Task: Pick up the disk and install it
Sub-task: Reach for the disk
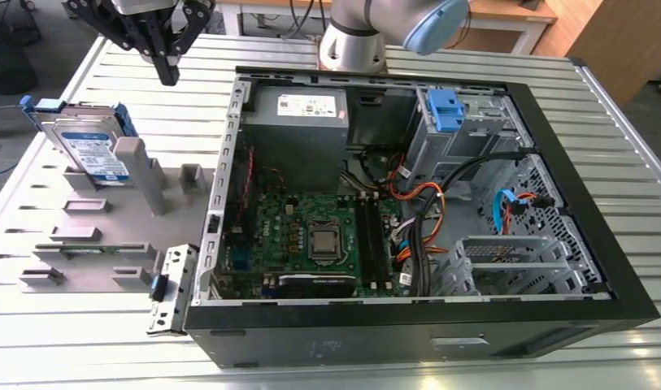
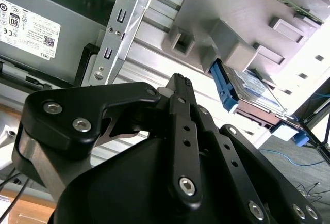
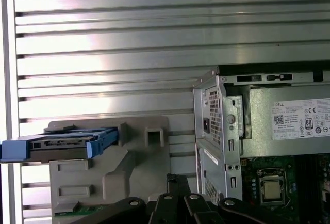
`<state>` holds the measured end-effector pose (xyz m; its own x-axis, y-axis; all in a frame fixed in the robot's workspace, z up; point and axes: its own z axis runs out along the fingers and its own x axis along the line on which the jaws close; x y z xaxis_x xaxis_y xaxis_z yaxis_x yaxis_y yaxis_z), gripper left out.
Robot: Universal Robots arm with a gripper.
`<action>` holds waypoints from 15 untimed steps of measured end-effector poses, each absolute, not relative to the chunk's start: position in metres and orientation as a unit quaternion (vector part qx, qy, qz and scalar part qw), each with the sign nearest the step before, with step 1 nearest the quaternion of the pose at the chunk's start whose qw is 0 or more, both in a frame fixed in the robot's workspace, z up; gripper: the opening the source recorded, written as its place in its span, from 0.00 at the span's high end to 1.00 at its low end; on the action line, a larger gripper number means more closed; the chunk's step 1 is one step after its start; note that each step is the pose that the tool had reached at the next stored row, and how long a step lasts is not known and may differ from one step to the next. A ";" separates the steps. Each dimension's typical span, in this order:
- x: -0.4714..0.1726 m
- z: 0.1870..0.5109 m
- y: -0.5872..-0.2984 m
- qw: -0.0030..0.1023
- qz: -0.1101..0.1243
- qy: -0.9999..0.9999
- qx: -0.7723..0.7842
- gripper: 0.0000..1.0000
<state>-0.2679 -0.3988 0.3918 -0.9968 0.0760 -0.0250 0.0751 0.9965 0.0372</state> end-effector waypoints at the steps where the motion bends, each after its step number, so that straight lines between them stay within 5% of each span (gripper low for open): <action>1: -0.268 0.392 -0.399 0.013 0.018 0.999 0.038 0.89; 15: -0.274 0.392 -0.399 0.013 0.018 0.999 0.038 0.89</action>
